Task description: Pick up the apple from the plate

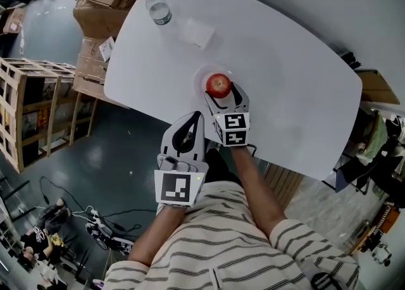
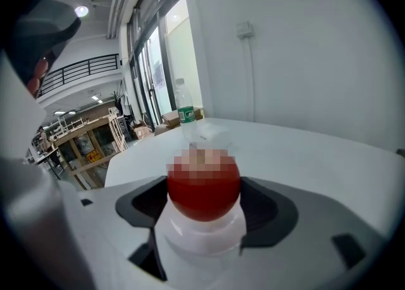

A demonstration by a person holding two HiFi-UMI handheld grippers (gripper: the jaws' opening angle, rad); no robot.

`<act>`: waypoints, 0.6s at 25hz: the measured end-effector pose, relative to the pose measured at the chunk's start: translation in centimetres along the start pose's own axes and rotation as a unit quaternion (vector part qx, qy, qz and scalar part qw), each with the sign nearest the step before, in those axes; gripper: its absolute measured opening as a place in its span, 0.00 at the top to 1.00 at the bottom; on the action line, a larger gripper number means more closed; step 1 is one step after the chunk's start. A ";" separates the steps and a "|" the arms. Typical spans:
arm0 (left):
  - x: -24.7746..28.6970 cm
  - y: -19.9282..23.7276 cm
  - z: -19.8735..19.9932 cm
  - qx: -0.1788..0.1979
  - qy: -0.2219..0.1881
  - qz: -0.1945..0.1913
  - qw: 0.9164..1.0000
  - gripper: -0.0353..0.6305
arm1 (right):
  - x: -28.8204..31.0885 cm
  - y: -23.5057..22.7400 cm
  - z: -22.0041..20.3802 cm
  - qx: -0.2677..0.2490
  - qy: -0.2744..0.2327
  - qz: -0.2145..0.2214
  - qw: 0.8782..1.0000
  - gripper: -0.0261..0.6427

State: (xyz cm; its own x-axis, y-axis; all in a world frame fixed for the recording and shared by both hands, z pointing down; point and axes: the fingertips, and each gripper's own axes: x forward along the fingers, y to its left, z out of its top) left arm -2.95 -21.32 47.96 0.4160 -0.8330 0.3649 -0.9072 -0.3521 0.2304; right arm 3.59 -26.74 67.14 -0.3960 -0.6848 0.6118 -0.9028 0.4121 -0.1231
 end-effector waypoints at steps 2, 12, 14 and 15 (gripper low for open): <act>-0.2 0.0 0.2 0.002 -0.003 0.002 1.000 0.94 | -0.5 0.0 0.5 -0.001 -0.005 0.002 1.000 0.42; -1.9 -0.4 1.4 0.014 -0.017 0.011 1.000 0.94 | -4.7 0.4 4.0 0.007 -0.045 0.007 0.999 0.42; -2.2 -0.6 2.0 0.016 -0.027 0.011 0.999 0.94 | -5.7 0.6 4.9 0.008 -0.057 0.009 0.998 0.42; -2.3 -0.7 2.2 0.018 -0.030 0.011 0.999 0.94 | -6.2 0.8 5.5 0.007 -0.063 0.011 0.998 0.42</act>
State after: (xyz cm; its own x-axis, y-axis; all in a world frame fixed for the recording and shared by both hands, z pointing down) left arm -3.45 -20.09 45.01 0.3931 -0.8641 0.3143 -0.9179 -0.3483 0.1903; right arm 4.44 -25.47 59.00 -0.4320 -0.7466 0.5060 -0.8960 0.4190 -0.1469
